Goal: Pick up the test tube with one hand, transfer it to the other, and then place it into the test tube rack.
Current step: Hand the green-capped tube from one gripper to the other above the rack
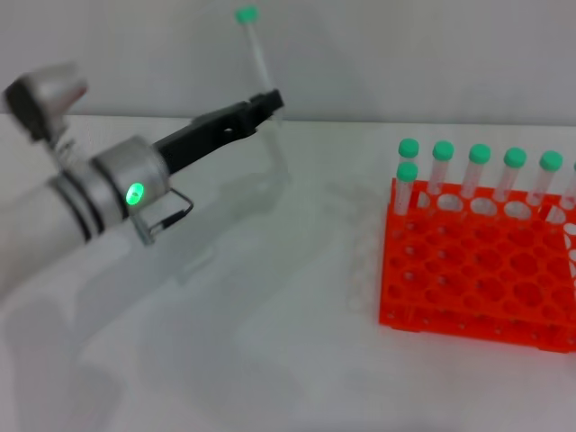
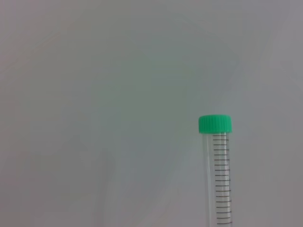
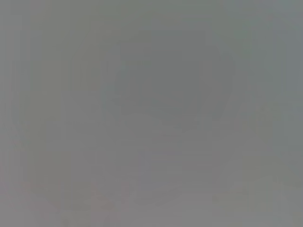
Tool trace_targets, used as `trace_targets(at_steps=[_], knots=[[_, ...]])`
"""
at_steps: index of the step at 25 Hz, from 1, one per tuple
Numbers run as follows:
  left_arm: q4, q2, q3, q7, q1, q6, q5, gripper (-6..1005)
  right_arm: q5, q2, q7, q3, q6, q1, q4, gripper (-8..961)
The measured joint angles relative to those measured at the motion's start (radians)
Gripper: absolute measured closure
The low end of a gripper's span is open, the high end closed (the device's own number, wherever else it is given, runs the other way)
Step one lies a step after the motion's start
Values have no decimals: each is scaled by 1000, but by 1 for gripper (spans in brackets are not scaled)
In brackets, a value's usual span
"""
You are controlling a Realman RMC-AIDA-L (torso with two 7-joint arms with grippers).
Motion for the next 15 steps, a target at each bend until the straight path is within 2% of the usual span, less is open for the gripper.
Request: trace_targets(at_steps=[1,3,7,9,12,14,15], knots=[[50,0,0,138,38,50,-75,784,0,-1,12,0,0,0,0,80],[128,-2,-1,354,85,113,-138,782,-1,-2,35,0,0,-1,0,80],[324,-9,0,793,147,160,-137,778,-16,-8,151,-18,1,-10,-15,81],[402,-14,0,946,161,142,-106,776,-55,-15,258,-58,3,-27,-63,80],[531,-21,-1,1155,166,43,-37,773,-145,-31,435,-142,20,-68,-188,80],[600,-23,-1,1217,160,-46,-25,771,-215,-52,539,-195,67,-91,-272,80],[619,-24,-1,1229,156,-73,-25,770,-268,-73,589,-220,125,-99,-315,80]])
